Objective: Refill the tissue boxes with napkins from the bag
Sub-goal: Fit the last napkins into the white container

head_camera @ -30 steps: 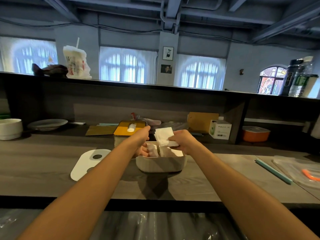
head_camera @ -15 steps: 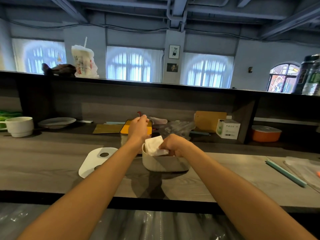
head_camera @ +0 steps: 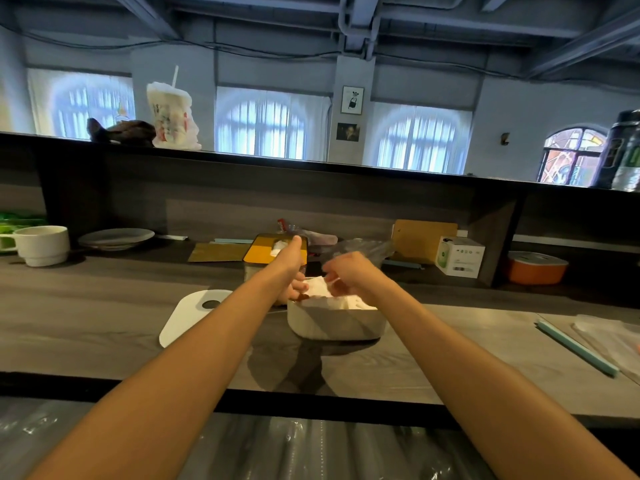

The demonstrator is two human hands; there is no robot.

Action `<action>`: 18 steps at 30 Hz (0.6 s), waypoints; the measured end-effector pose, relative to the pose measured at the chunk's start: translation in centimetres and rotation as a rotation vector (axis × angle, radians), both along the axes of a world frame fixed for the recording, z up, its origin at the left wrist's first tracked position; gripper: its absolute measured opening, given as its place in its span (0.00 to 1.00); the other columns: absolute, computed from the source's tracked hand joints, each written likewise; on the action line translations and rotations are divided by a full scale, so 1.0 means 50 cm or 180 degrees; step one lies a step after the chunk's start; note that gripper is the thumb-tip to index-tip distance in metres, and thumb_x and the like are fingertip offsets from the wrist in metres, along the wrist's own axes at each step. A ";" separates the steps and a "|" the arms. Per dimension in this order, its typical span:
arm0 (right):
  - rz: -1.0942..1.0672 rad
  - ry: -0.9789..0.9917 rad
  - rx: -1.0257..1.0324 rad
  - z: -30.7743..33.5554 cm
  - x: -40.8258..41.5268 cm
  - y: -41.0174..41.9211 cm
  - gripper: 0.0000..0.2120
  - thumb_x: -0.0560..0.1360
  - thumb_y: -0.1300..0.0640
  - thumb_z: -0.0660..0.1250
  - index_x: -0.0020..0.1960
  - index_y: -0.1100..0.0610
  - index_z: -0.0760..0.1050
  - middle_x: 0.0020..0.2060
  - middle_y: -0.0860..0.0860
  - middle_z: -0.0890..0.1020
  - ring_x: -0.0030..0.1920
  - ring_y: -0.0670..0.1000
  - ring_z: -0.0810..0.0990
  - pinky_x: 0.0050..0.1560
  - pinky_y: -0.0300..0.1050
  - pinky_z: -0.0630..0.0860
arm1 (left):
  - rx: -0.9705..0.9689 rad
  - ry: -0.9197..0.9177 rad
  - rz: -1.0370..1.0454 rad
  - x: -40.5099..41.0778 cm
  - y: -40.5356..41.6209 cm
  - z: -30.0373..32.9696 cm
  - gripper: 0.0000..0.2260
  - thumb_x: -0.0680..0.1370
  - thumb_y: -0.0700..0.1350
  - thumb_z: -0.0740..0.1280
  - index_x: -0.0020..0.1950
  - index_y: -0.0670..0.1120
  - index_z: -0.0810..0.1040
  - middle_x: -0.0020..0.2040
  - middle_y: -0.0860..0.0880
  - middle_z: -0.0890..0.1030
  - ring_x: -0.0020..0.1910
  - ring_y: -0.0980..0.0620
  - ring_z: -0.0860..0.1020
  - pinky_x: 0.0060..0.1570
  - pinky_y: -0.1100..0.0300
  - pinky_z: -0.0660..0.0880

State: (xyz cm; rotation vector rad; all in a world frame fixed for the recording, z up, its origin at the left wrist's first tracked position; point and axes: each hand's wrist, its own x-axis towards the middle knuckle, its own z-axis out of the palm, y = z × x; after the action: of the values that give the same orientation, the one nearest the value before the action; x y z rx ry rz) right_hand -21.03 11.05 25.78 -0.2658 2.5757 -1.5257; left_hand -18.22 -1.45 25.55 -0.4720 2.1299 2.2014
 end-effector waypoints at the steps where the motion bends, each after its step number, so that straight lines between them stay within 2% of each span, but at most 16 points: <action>1: 0.0005 -0.0351 -0.0124 -0.006 0.006 -0.006 0.12 0.82 0.59 0.60 0.61 0.64 0.74 0.49 0.57 0.80 0.43 0.52 0.81 0.48 0.45 0.81 | 0.0026 -0.0053 -0.0004 -0.003 -0.003 0.001 0.33 0.83 0.63 0.47 0.79 0.41 0.58 0.77 0.36 0.63 0.73 0.35 0.66 0.72 0.43 0.65; 3: 0.0023 -0.0755 -0.0171 -0.020 0.007 -0.015 0.17 0.83 0.53 0.59 0.63 0.65 0.72 0.52 0.58 0.79 0.46 0.53 0.81 0.53 0.47 0.81 | 0.0062 -0.0149 -0.0011 -0.008 -0.006 0.003 0.34 0.83 0.64 0.47 0.80 0.41 0.57 0.77 0.35 0.63 0.73 0.34 0.66 0.70 0.41 0.65; 7: 0.0118 -0.0894 0.0079 -0.009 0.013 -0.017 0.26 0.83 0.43 0.54 0.64 0.65 0.72 0.49 0.57 0.79 0.50 0.54 0.80 0.56 0.48 0.78 | 0.0045 -0.0111 -0.0020 -0.006 0.000 0.002 0.34 0.83 0.65 0.47 0.80 0.42 0.57 0.78 0.35 0.60 0.75 0.34 0.62 0.71 0.42 0.64; 10: 0.0188 -0.0882 -0.0027 0.003 0.027 -0.017 0.27 0.83 0.41 0.50 0.68 0.62 0.69 0.50 0.58 0.79 0.48 0.54 0.80 0.46 0.45 0.78 | -0.0064 0.0039 -0.0011 0.006 0.009 0.001 0.32 0.83 0.63 0.47 0.78 0.42 0.62 0.77 0.38 0.62 0.74 0.35 0.64 0.71 0.42 0.64; 12: 0.0035 -0.0654 -0.0090 0.009 0.039 -0.022 0.26 0.83 0.41 0.50 0.69 0.60 0.69 0.56 0.58 0.79 0.47 0.54 0.80 0.38 0.43 0.78 | -0.0117 0.0245 0.0096 0.012 0.008 -0.003 0.29 0.83 0.63 0.48 0.73 0.43 0.68 0.73 0.40 0.69 0.70 0.38 0.70 0.68 0.44 0.69; 13: -0.0132 -0.0388 -0.0162 0.010 0.042 -0.025 0.25 0.83 0.42 0.51 0.67 0.60 0.71 0.58 0.58 0.79 0.46 0.54 0.80 0.36 0.42 0.77 | -0.0164 0.0436 0.0192 0.017 0.005 -0.003 0.28 0.84 0.62 0.49 0.70 0.43 0.71 0.68 0.41 0.74 0.64 0.42 0.75 0.63 0.47 0.73; 15: -0.0448 0.0261 -0.0604 0.010 0.051 -0.036 0.21 0.84 0.46 0.54 0.59 0.60 0.77 0.52 0.56 0.81 0.42 0.52 0.80 0.35 0.40 0.77 | -0.0296 0.0870 0.0442 0.034 -0.005 -0.001 0.24 0.84 0.60 0.50 0.64 0.43 0.74 0.53 0.46 0.78 0.49 0.50 0.76 0.52 0.54 0.75; 16: -0.0511 0.0521 -0.0890 0.011 0.061 -0.044 0.19 0.84 0.48 0.55 0.55 0.59 0.78 0.48 0.56 0.82 0.42 0.52 0.80 0.37 0.40 0.77 | -0.0402 0.1014 0.0560 0.046 -0.012 0.000 0.22 0.84 0.59 0.50 0.61 0.44 0.75 0.51 0.47 0.77 0.47 0.52 0.76 0.52 0.54 0.75; 18: -0.0453 0.0758 -0.1267 0.011 0.092 -0.071 0.17 0.84 0.49 0.55 0.49 0.58 0.78 0.45 0.56 0.82 0.43 0.52 0.81 0.43 0.43 0.79 | -0.0594 0.1141 0.0753 0.077 -0.029 0.001 0.20 0.84 0.59 0.50 0.56 0.48 0.76 0.54 0.47 0.78 0.53 0.50 0.77 0.60 0.49 0.75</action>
State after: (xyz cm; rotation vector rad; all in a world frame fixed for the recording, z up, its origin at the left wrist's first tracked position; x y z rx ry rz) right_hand -16.45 7.49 26.31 -0.3280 2.4792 -2.1801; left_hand -14.39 -2.90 25.62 -0.3776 2.6016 2.3735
